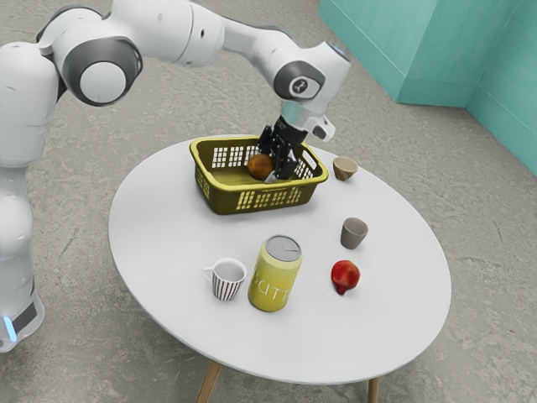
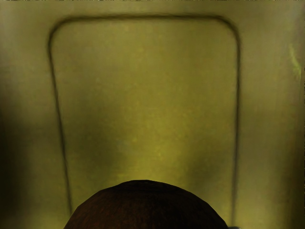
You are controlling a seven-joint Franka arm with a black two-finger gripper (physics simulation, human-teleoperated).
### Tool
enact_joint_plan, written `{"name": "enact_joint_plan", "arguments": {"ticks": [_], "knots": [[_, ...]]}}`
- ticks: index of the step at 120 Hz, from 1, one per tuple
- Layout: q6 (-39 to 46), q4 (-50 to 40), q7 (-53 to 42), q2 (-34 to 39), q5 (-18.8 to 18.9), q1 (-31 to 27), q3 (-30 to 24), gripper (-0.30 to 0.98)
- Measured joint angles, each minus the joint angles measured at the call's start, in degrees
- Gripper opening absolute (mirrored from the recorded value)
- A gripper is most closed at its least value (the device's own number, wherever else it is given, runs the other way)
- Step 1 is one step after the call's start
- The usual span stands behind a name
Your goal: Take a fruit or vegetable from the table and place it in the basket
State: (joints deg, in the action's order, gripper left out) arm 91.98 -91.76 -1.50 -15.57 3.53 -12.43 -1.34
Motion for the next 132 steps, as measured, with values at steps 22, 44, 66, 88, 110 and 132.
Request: {"name": "enact_joint_plan", "arguments": {"ticks": [22,44,66,88,110,132], "knots": [[0.6,-0.6,-0.2,-0.1,-0.4,0.0,0.0,0.38],[0.8,-0.6,-0.4,0.1,-0.6,0.0,0.0,0.55],[-1.9,0.3,-0.5,1.3,-0.6,0.0,0.0,0.53],[-10.0,5.8,0.1,3.3,-0.2,0.1,-2.1,0.42],[-21.8,17.0,2.4,7.1,0.6,-0.5,-11.4,0.47],[-26.3,18.3,4.9,12.1,-1.9,3.2,-21.4,0.61]]}}
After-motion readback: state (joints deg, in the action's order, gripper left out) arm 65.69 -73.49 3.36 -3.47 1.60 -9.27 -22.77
